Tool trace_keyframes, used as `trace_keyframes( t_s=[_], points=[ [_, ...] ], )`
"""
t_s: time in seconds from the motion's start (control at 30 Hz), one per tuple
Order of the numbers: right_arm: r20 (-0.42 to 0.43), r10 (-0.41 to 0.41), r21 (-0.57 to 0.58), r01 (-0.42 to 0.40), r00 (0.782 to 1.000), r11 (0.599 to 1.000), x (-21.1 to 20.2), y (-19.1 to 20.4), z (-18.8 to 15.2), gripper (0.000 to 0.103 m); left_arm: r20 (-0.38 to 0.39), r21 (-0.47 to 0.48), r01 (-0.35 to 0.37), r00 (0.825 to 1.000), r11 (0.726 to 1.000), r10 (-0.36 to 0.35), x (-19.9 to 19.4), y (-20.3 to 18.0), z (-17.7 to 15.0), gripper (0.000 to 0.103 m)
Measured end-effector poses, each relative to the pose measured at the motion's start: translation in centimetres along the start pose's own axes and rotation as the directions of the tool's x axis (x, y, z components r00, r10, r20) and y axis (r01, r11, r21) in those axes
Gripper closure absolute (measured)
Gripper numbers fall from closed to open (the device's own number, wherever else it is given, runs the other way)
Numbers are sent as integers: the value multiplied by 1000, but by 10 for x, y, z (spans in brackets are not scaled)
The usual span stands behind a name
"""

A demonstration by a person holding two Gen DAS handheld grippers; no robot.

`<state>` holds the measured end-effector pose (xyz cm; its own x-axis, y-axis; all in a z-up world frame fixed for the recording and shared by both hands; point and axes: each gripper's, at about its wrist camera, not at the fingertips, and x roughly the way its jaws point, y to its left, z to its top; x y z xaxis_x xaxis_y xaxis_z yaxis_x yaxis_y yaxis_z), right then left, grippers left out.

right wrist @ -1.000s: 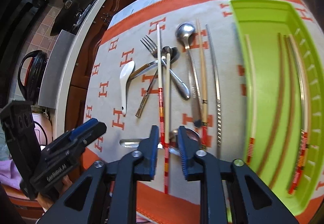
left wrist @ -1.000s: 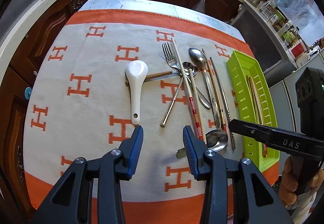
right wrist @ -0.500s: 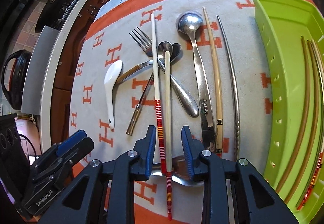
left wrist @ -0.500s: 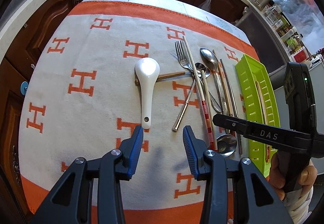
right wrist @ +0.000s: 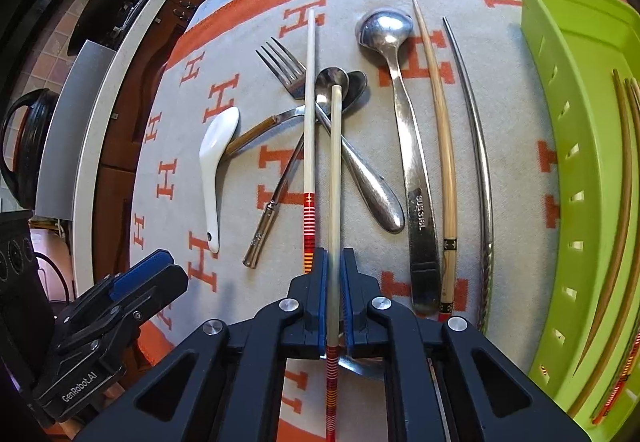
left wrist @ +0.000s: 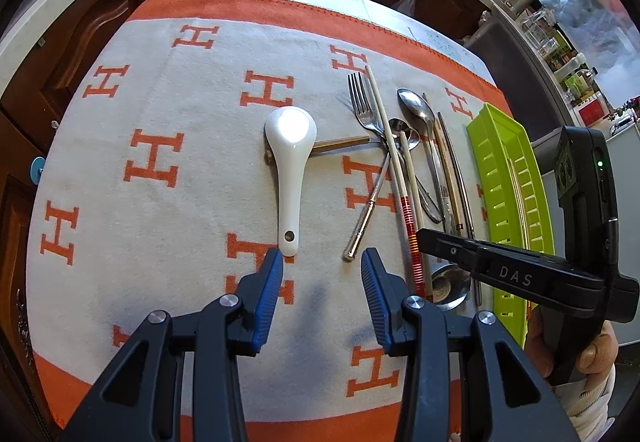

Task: Organize utensils
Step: 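Close the right tool on a red-striped cream chopstick and lift it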

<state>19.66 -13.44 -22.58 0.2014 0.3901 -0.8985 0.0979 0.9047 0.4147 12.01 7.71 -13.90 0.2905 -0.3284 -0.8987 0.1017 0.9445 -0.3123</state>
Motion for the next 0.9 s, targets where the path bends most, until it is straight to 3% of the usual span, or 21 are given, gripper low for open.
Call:
trace_keyframes(
  t_s=[0.37,0.9],
  points=[
    [72,-18,-31,21,997,999,-16,13,15,97,-5,-3,7,1000,1000,-7,4,0,-1,64],
    [92,-91,-75,98,992,992,1,23,47,96,-13,-11,6,1000,1000,-6,7,7,-2,64]
  ],
)
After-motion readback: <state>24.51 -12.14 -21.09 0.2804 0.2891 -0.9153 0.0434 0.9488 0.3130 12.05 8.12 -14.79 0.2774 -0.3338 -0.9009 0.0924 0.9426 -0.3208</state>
